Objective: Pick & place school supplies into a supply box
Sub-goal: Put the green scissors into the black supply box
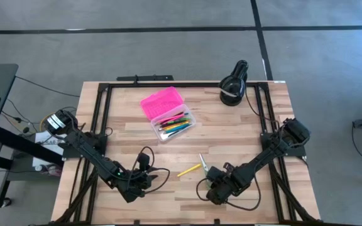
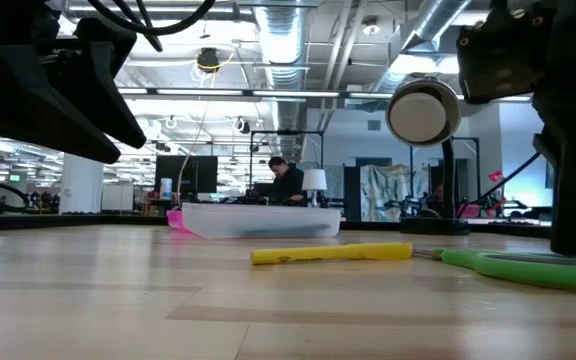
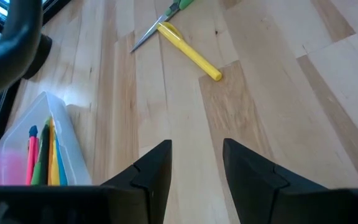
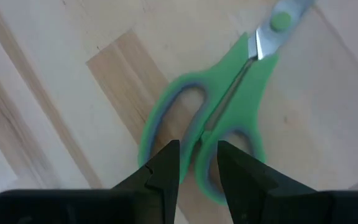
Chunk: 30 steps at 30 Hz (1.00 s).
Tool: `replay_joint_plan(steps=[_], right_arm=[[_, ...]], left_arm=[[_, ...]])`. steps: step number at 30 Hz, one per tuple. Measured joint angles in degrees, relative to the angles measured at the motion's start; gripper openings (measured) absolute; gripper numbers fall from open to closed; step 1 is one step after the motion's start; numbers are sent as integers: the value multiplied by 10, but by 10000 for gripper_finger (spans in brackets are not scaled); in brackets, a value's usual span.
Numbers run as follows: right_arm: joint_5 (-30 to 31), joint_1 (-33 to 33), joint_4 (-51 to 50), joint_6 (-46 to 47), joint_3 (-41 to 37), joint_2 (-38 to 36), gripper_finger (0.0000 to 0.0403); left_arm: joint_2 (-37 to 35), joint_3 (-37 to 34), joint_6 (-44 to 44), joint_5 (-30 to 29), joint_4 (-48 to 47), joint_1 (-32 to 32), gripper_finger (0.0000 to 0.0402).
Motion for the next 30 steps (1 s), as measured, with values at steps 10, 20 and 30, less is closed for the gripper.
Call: replay_joint_plan(steps=[10, 20, 30], right_arm=[[-21, -19, 9, 5, 2, 11, 104], [-66, -29, 1, 8, 4, 43, 103], [-96, -45, -25, 19, 4, 42, 98]], left_arm=[[0, 0, -2, 26, 0, 0, 139], [0, 0, -2, 26, 0, 0, 139], [0, 0, -2, 26, 0, 0, 139]])
